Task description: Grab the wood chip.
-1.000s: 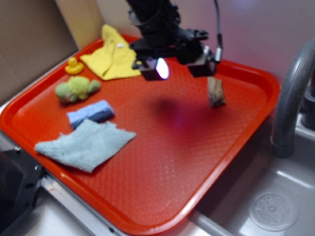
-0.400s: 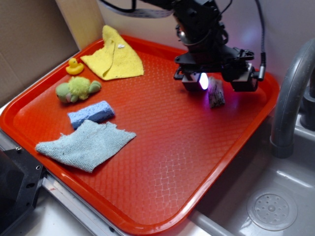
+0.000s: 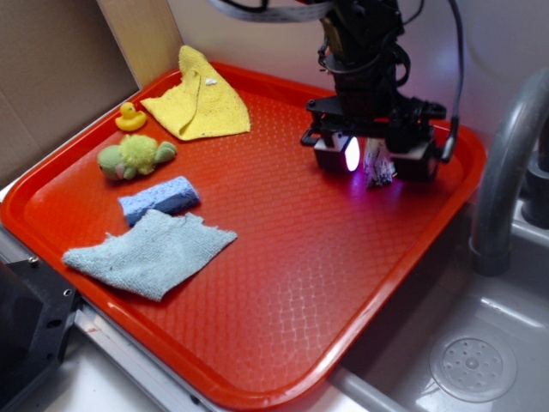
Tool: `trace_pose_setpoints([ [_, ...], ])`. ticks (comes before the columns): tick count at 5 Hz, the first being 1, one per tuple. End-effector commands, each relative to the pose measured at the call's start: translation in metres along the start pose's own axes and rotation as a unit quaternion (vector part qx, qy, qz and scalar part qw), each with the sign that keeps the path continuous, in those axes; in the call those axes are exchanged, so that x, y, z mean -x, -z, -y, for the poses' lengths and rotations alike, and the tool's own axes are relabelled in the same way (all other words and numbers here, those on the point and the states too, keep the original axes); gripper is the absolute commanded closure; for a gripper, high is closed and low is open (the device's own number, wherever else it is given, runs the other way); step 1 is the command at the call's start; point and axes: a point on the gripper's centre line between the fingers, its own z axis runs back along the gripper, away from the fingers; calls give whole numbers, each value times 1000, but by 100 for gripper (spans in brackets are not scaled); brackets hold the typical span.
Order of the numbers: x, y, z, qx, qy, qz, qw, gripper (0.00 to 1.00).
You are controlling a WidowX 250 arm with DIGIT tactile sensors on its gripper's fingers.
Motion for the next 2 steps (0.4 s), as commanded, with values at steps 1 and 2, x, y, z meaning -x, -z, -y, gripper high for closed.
trace_pose_setpoints([
  [1, -11, -17, 6, -14, 1, -3, 1000, 100],
  [2, -16, -13, 5, -19, -3, 2, 1000, 100],
])
